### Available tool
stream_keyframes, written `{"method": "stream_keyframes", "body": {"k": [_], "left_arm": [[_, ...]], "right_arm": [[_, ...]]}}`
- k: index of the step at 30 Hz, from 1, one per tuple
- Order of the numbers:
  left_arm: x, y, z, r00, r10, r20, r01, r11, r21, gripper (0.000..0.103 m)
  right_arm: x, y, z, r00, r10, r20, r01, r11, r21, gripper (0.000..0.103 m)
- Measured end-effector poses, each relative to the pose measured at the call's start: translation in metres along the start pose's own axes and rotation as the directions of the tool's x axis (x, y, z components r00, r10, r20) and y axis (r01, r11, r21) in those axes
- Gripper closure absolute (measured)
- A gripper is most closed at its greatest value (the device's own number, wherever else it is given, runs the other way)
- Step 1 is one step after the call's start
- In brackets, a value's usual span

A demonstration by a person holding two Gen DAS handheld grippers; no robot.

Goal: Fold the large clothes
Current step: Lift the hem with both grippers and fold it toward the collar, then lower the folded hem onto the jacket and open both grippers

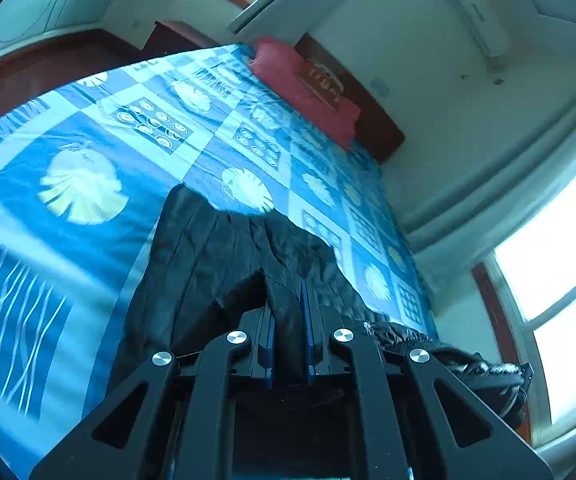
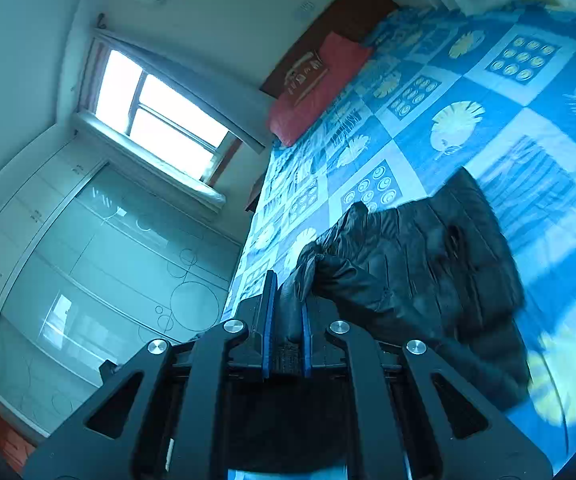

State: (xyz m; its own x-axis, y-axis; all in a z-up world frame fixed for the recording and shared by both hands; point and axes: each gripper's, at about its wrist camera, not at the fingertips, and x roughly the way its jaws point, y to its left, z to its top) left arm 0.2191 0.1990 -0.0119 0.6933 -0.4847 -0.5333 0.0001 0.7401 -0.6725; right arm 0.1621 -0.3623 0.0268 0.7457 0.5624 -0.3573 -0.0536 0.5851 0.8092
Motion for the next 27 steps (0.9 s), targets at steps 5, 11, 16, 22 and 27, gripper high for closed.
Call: {"method": "stream_keyframes", "body": {"k": [5, 11, 16, 22, 27], "left_arm": [[0.078, 0.016, 0.039, 0.998, 0.028, -0.056, -0.030, 0.999, -0.036, 0.092], [0.162, 0.042, 0.068, 0.986, 0.122, -0.113, -0.127, 0.991, -0.046, 0.092], [0.208, 0.056, 0.064, 0.965, 0.212, -0.157, -0.210, 0.977, 0.027, 0.092], [0.207, 0.066, 0.065, 0.977, 0.147, -0.157, -0.152, 0.988, -0.020, 0.082], [0.174, 0.062, 0.082, 0.996, 0.047, -0.078, -0.056, 0.991, -0.122, 0.042]], "right_arm": [[0.079, -0.038, 0.042, 0.997, -0.068, -0.037, 0.070, 0.996, 0.059, 0.092], [0.154, -0.102, 0.069, 0.980, -0.179, -0.087, 0.189, 0.973, 0.135, 0.092], [0.194, -0.143, 0.065, 0.955, -0.262, -0.139, 0.279, 0.952, 0.126, 0.091], [0.188, -0.152, 0.063, 0.973, -0.201, -0.115, 0.219, 0.961, 0.171, 0.079], [0.160, -0.136, 0.074, 0.988, -0.152, -0.027, 0.155, 0.975, 0.158, 0.035]]}}
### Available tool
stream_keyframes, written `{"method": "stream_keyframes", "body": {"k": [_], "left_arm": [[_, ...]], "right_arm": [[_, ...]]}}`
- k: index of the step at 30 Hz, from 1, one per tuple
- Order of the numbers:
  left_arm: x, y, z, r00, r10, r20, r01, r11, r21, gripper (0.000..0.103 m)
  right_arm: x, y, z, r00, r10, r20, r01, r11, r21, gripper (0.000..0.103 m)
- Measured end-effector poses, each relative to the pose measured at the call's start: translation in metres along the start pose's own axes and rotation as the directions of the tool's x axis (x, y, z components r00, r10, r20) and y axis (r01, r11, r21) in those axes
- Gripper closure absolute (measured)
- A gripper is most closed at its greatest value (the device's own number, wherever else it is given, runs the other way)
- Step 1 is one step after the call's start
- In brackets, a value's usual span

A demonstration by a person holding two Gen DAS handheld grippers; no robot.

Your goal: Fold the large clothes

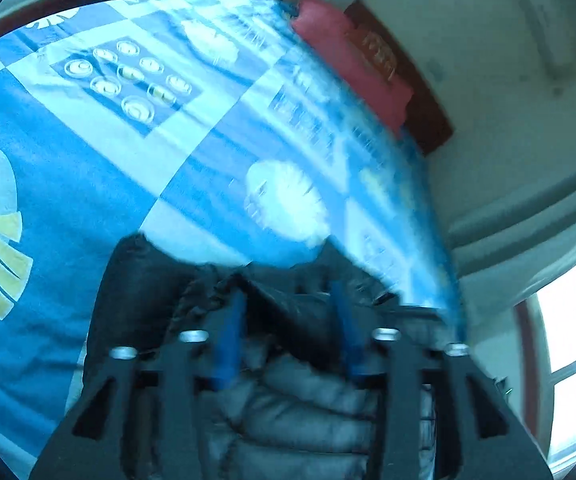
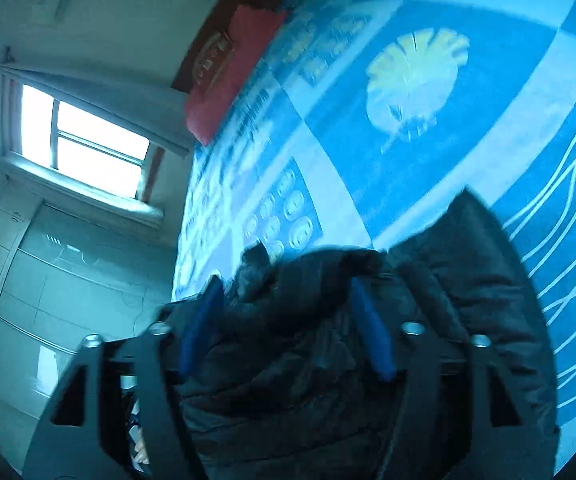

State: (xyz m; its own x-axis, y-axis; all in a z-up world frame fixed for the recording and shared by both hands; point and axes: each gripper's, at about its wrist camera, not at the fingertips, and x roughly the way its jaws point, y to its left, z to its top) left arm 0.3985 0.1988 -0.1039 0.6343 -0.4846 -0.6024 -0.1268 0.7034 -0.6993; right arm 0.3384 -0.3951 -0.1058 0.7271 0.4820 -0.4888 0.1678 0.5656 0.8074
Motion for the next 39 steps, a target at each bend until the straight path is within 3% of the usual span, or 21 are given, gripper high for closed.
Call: {"method": "stream_keyframes", "body": {"k": [5, 7, 9, 13, 16, 18, 21, 23, 25, 29, 31, 33, 34, 37, 39], "left_arm": [[-0.033, -0.018, 0.009, 0.996, -0.045, 0.074, 0.045, 0.999, 0.000, 0.036], [-0.030, -0.034, 0.000, 0.999, -0.006, 0.046, 0.002, 0.995, 0.097, 0.036], [-0.018, -0.047, -0.014, 0.996, 0.083, 0.036, -0.089, 0.972, 0.218, 0.036], [0.015, -0.044, -0.028, 0.976, 0.215, 0.025, -0.212, 0.925, 0.316, 0.036], [0.038, -0.032, -0.028, 0.952, 0.300, 0.053, -0.299, 0.886, 0.355, 0.036], [0.055, -0.028, -0.025, 0.926, 0.370, 0.077, -0.369, 0.840, 0.398, 0.036], [0.071, -0.020, -0.025, 0.897, 0.432, 0.091, -0.429, 0.803, 0.414, 0.036], [0.080, -0.016, -0.028, 0.889, 0.446, 0.101, -0.444, 0.791, 0.420, 0.034], [0.086, -0.007, -0.029, 0.893, 0.437, 0.103, -0.439, 0.801, 0.407, 0.033], [0.083, -0.011, -0.027, 0.892, 0.443, 0.095, -0.440, 0.800, 0.408, 0.032], [0.069, -0.021, -0.026, 0.879, 0.462, 0.113, -0.467, 0.793, 0.390, 0.033], [0.054, -0.034, -0.028, 0.890, 0.435, 0.138, -0.454, 0.813, 0.364, 0.034], [0.043, -0.049, -0.032, 0.908, 0.390, 0.153, -0.418, 0.831, 0.366, 0.034], [0.042, -0.084, -0.051, 0.944, 0.297, 0.142, -0.330, 0.847, 0.418, 0.034], [0.061, -0.106, -0.070, 0.960, 0.262, 0.098, -0.277, 0.837, 0.472, 0.034]], "right_arm": [[-0.016, 0.022, -0.005, 0.999, -0.029, 0.026, 0.031, 0.997, -0.069, 0.035], [-0.011, 0.036, -0.011, 0.996, -0.083, 0.030, 0.086, 0.984, -0.153, 0.041], [0.003, 0.048, -0.020, 0.990, -0.142, 0.007, 0.140, 0.963, -0.232, 0.047], [0.042, 0.059, -0.041, 0.963, -0.267, -0.021, 0.239, 0.892, -0.384, 0.054], [0.070, 0.064, -0.051, 0.922, -0.387, 0.029, 0.345, 0.785, -0.515, 0.054], [0.088, 0.060, -0.054, 0.894, -0.447, 0.038, 0.390, 0.731, -0.560, 0.054], [0.107, 0.053, -0.056, 0.869, -0.492, 0.047, 0.420, 0.684, -0.596, 0.053], [0.113, 0.045, -0.055, 0.872, -0.488, 0.045, 0.417, 0.691, -0.591, 0.053], [0.115, 0.039, -0.054, 0.885, -0.464, 0.048, 0.405, 0.714, -0.571, 0.053], [0.113, 0.044, -0.055, 0.884, -0.463, 0.062, 0.410, 0.705, -0.579, 0.053], [0.103, 0.056, -0.053, 0.879, -0.471, 0.069, 0.422, 0.705, -0.569, 0.053], [0.087, 0.074, -0.056, 0.906, -0.415, 0.083, 0.389, 0.738, -0.551, 0.053], [0.083, 0.083, -0.059, 0.914, -0.396, 0.086, 0.375, 0.743, -0.555, 0.053], [0.087, 0.117, -0.082, 0.937, -0.344, 0.062, 0.308, 0.728, -0.613, 0.053], [0.101, 0.129, -0.096, 0.942, -0.336, 0.026, 0.272, 0.712, -0.647, 0.053]]}}
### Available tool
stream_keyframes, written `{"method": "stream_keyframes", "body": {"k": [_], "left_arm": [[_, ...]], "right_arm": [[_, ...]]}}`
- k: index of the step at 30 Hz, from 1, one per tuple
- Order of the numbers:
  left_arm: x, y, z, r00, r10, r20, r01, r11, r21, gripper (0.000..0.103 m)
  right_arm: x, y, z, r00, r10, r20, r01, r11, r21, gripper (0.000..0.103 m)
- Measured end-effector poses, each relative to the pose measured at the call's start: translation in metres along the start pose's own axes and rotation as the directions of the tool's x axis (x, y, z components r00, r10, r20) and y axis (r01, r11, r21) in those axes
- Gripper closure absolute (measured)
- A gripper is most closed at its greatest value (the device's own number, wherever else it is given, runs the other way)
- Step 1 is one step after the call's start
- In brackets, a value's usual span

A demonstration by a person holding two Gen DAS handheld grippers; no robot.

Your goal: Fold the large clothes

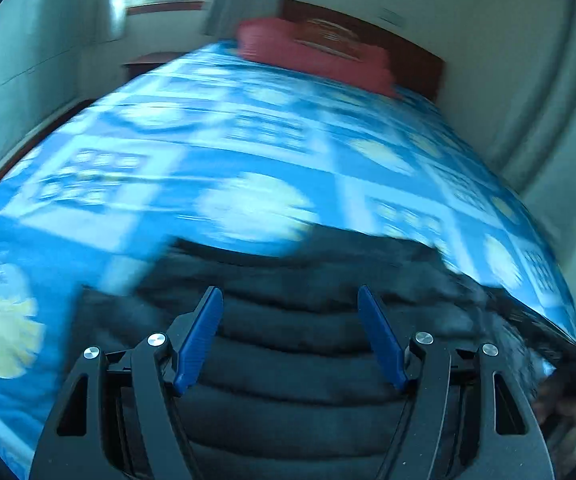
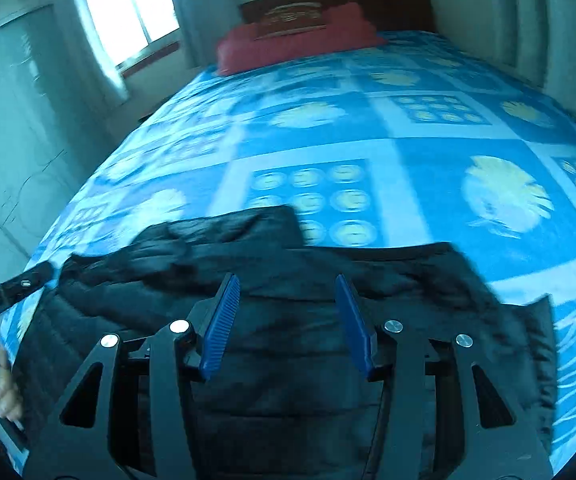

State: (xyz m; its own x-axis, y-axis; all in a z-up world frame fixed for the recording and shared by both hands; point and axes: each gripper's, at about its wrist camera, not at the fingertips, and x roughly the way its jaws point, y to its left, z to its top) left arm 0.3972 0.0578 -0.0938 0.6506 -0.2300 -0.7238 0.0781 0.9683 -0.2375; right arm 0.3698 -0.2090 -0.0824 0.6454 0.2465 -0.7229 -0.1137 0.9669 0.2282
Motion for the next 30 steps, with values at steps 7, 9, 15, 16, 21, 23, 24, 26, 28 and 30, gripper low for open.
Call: {"method": "stream_keyframes", "body": {"k": [7, 9, 15, 16, 21, 23, 24, 26, 28, 30], "left_arm": [[0.062, -0.025, -0.025, 0.992, 0.079, -0.095, -0.072, 0.994, 0.080, 0.033], [0.073, -0.028, -0.029, 0.990, 0.110, -0.093, -0.100, 0.990, 0.103, 0.032], [0.071, -0.031, -0.027, 0.985, 0.131, -0.111, -0.116, 0.984, 0.138, 0.032], [0.063, -0.030, -0.026, 0.987, 0.113, -0.114, -0.099, 0.987, 0.127, 0.032], [0.002, 0.010, -0.026, 0.994, 0.102, -0.025, -0.101, 0.994, 0.040, 0.031], [0.005, 0.036, -0.030, 0.986, 0.160, -0.036, -0.159, 0.987, 0.025, 0.031], [0.010, 0.043, -0.033, 0.987, 0.151, -0.056, -0.150, 0.989, 0.015, 0.032], [0.015, 0.045, -0.038, 0.987, 0.153, -0.050, -0.152, 0.988, 0.024, 0.031], [0.024, 0.037, -0.044, 0.980, 0.194, -0.034, -0.191, 0.979, 0.077, 0.031], [0.035, 0.036, -0.050, 0.977, 0.211, -0.022, -0.208, 0.974, 0.085, 0.031]], "right_arm": [[0.058, 0.019, -0.023, 0.994, -0.049, -0.102, 0.041, 0.996, -0.076, 0.052], [0.064, 0.017, -0.025, 0.994, -0.047, -0.095, 0.041, 0.997, -0.070, 0.051], [0.045, 0.011, -0.020, 0.997, -0.047, -0.063, 0.044, 0.998, -0.051, 0.053], [0.031, 0.004, -0.018, 0.999, -0.038, -0.039, 0.037, 0.999, -0.026, 0.052], [-0.010, -0.053, -0.015, 0.991, -0.132, 0.005, 0.132, 0.991, 0.031, 0.052], [-0.002, -0.077, -0.022, 0.984, -0.172, -0.036, 0.174, 0.983, 0.051, 0.052], [0.003, -0.085, -0.027, 0.988, -0.148, -0.050, 0.152, 0.986, 0.072, 0.052], [0.010, -0.093, -0.031, 0.991, -0.128, -0.041, 0.131, 0.988, 0.087, 0.051], [0.019, -0.093, -0.036, 0.990, -0.136, -0.027, 0.138, 0.987, 0.076, 0.051], [0.023, -0.092, -0.039, 0.990, -0.142, -0.011, 0.143, 0.986, 0.082, 0.050]]}}
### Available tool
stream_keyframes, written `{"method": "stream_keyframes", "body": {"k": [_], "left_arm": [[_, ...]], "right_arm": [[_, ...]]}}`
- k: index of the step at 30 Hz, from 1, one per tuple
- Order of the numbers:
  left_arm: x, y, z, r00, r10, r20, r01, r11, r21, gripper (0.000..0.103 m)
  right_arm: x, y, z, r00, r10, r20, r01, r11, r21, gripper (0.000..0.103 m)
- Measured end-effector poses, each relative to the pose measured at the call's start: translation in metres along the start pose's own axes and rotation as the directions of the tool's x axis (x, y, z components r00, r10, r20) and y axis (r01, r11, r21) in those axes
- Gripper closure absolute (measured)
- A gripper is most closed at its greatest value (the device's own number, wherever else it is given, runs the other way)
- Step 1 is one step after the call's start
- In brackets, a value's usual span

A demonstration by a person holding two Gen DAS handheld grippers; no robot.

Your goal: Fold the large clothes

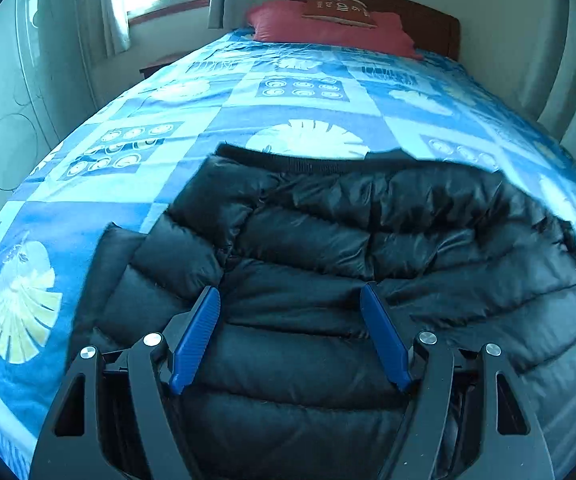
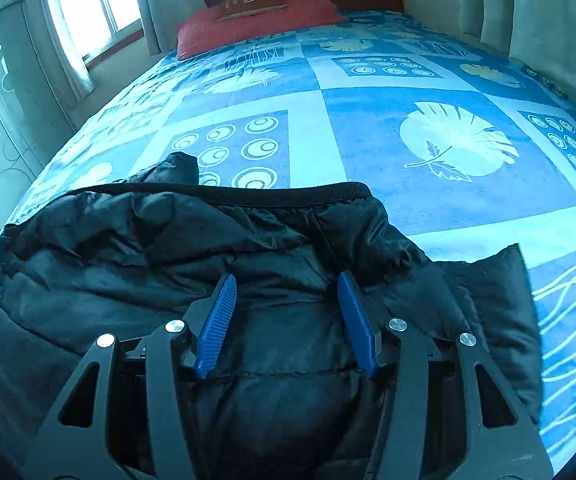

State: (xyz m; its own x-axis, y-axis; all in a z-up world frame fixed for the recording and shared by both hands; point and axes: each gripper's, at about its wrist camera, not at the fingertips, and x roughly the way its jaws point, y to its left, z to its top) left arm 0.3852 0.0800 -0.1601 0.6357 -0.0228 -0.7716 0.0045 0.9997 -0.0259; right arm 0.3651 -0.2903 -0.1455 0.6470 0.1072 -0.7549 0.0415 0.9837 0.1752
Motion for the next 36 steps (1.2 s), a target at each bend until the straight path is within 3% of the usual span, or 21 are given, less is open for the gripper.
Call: {"method": "stream_keyframes", "body": {"k": [6, 8, 10, 15, 21, 23, 27, 29, 31, 32, 34, 36], "left_arm": [[-0.010, 0.006, 0.007, 0.999, -0.009, -0.040, 0.009, 1.000, 0.004, 0.031], [-0.031, 0.012, 0.004, 0.999, -0.027, -0.035, 0.027, 1.000, -0.014, 0.031], [-0.060, 0.026, -0.005, 1.000, -0.011, -0.015, 0.011, 0.999, -0.046, 0.031], [-0.122, 0.076, -0.054, 1.000, 0.022, 0.002, -0.021, 0.976, -0.216, 0.031], [-0.169, 0.120, -0.141, 1.000, -0.010, -0.003, 0.008, 0.908, -0.420, 0.028], [-0.166, 0.128, -0.163, 0.997, -0.080, -0.012, 0.064, 0.870, -0.490, 0.028], [-0.152, 0.125, -0.177, 0.974, -0.224, -0.004, 0.180, 0.792, -0.583, 0.028], [-0.146, 0.113, -0.172, 0.958, -0.287, 0.016, 0.245, 0.788, -0.565, 0.028], [-0.139, 0.106, -0.167, 0.957, -0.288, 0.008, 0.242, 0.788, -0.566, 0.028], [-0.135, 0.107, -0.168, 0.957, -0.290, 0.011, 0.241, 0.775, -0.585, 0.028], [-0.126, 0.112, -0.169, 0.949, -0.313, 0.031, 0.258, 0.720, -0.644, 0.028], [-0.123, 0.114, -0.170, 0.953, -0.298, 0.045, 0.248, 0.692, -0.677, 0.039]], "right_arm": [[-0.025, -0.003, 0.006, 1.000, 0.002, 0.005, -0.002, 0.999, 0.038, 0.050], [-0.056, -0.006, 0.005, 1.000, 0.010, 0.024, -0.012, 0.998, 0.063, 0.043], [-0.086, -0.010, -0.003, 0.999, 0.000, 0.041, -0.002, 0.999, 0.053, 0.034], [-0.149, -0.031, -0.048, 0.996, -0.074, 0.050, 0.070, 0.995, 0.066, 0.031], [-0.180, -0.070, -0.120, 0.995, -0.097, -0.010, 0.097, 0.972, 0.213, 0.030], [-0.176, -0.078, -0.140, 0.997, -0.068, -0.042, 0.076, 0.963, 0.259, 0.030], [-0.169, -0.086, -0.156, 0.999, 0.022, -0.035, -0.008, 0.931, 0.366, 0.030], [-0.166, -0.084, -0.158, 0.998, 0.059, -0.032, -0.042, 0.919, 0.392, 0.030], [-0.160, -0.079, -0.160, 0.996, 0.082, -0.035, -0.061, 0.912, 0.405, 0.030], [-0.158, -0.077, -0.159, 0.997, 0.075, -0.033, -0.055, 0.913, 0.403, 0.030], [-0.156, -0.073, -0.158, 0.998, 0.053, -0.025, -0.039, 0.916, 0.399, 0.034], [-0.156, -0.072, -0.160, 0.999, 0.049, -0.020, -0.036, 0.915, 0.403, 0.043]]}}
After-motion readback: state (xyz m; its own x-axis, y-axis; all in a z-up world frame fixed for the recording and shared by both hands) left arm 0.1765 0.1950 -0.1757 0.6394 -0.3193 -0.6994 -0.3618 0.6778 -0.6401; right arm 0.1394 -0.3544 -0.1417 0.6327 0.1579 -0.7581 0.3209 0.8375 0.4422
